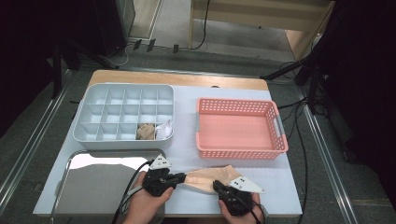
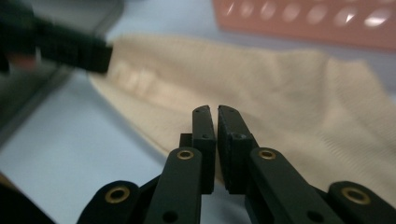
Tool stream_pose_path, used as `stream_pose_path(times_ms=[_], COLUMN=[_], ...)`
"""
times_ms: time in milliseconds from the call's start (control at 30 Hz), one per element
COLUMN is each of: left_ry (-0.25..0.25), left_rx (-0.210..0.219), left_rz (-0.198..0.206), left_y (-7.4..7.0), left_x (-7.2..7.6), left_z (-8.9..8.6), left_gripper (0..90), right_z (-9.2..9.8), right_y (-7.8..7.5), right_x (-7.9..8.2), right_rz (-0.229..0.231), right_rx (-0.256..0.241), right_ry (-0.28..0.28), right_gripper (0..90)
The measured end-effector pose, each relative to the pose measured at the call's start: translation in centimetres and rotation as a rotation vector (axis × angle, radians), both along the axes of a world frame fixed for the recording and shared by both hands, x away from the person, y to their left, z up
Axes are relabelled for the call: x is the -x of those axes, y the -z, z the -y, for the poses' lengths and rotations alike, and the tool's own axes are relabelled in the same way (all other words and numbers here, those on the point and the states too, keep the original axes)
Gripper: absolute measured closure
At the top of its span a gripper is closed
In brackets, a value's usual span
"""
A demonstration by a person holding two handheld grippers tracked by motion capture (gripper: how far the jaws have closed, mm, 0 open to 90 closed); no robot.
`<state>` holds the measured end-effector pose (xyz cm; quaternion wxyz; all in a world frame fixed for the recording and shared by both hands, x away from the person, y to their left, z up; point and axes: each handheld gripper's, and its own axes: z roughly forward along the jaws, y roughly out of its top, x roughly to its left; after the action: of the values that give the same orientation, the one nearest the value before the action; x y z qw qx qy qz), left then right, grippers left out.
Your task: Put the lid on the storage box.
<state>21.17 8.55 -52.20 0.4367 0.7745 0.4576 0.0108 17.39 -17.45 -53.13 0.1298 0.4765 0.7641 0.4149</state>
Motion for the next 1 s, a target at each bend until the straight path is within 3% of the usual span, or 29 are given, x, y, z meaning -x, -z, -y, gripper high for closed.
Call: stream_pose_path(times_ms=[33,133,200,267,367,433,500,633,667,733,867,933,1000], left_ry=[0.003,-0.001,-0.018,-0.029,-0.026,-0.013,0.0,0.002,-0.003,-0.006,0.004,0.011,-0.011], left_rx=[0.002,0.0,0.001,0.008,0.031,0.031,0.016,0.006,0.003,0.004,0.003,0.018,0.02], left_rz=[-0.002,0.002,0.015,0.026,0.023,0.022,0.016,0.006,0.007,0.0,-0.01,-0.003,0.016], left_y=[0.0,0.0,-0.1,-0.3,-0.4,-0.3,-0.2,-0.1,-0.1,-0.2,0.0,-0.1,-0.3], left_x=[0.0,0.0,0.0,0.0,-0.1,0.0,0.0,0.0,0.0,-0.1,-0.1,-0.1,-0.1], left_z=[0.0,0.0,-0.1,-0.2,-0.2,0.0,0.2,0.3,0.1,-0.1,0.0,0.0,0.1], left_gripper=[88.3,86.4,75.0,67.3,64.3,67.3,73.3,85.6,86.8,87.3,86.6,82.7,70.1], right_z=[0.0,1.0,1.9,2.6,4.3,5.1,5.8,5.5,5.4,5.6,6.4,6.9,6.9], right_y=[0.1,-0.2,-0.3,-0.7,-1.6,-1.7,-1.4,0.0,0.0,-0.3,-0.6,-1.0,-1.7], right_x=[0.3,0.8,1.0,1.1,0.8,0.6,0.3,0.0,0.1,0.4,1.1,1.1,0.6], right_rz=[0.012,-0.016,-0.027,0.004,0.065,0.087,0.069,-0.012,-0.008,-0.036,-0.04,0.002,0.043], right_rx=[0.0,-0.003,-0.044,-0.062,-0.103,-0.095,-0.09,-0.051,-0.053,-0.041,-0.027,-0.063,-0.101], right_ry=[0.001,0.024,0.009,0.036,0.118,0.161,0.182,0.144,0.134,0.133,0.152,0.165,0.172], right_gripper=[87.9,88.1,85.8,86.1,86.6,85.9,84.1,85.3,86.2,86.5,86.6,85.7,82.8])
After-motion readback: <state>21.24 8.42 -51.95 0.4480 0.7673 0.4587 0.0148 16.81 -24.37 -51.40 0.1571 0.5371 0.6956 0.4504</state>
